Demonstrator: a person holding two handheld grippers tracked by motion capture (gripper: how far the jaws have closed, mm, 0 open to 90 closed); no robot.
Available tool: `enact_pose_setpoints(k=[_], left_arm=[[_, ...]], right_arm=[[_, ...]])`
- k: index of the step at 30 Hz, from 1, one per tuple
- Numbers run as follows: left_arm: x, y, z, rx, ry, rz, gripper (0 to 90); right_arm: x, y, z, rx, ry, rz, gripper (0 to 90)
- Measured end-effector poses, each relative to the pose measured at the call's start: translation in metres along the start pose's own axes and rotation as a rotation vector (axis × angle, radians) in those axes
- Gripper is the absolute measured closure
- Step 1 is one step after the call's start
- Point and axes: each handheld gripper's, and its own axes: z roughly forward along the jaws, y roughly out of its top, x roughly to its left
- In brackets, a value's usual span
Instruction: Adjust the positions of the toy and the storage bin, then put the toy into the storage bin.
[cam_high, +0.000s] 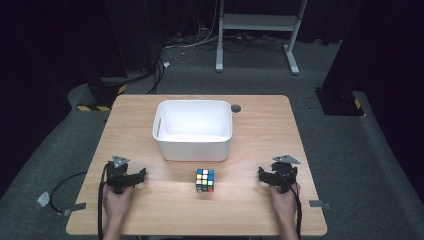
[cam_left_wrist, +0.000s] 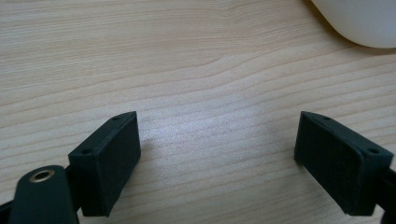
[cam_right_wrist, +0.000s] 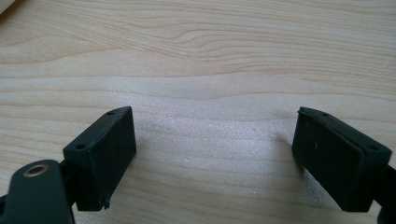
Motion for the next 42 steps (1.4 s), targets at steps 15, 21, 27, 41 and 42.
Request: enact_pose_setpoints(k=[15,21,27,41,42], left_arm=[[0.000,0.000,0.000,0.002,-0.005,0.003,13.6],[-0.001,0.003,0.000,0.021,-0.014,0.006,13.6],[-0.002,0.003,-0.001,0.015,-0.055,-0.006,14.5],[-0.011,0.006,-0.011,-0.013,-0.110,0.012,13.8],[-0.013,0.007,-0.011,-0.022,-0.113,0.014,13.8]], right_arm=[[0.000,0.000,0.000,-0.001,0.000,-0.001,13.7],[0.000,0.000,0.000,-0.001,0.000,-0.001,13.7],[0.000,0.000,0.000,-0.002,0.000,-0.004,14.0],[0.000,0.000,0.000,-0.002,0.001,-0.004,14.2],[0.001,0.000,0.000,-0.002,0.002,-0.002,14.2]])
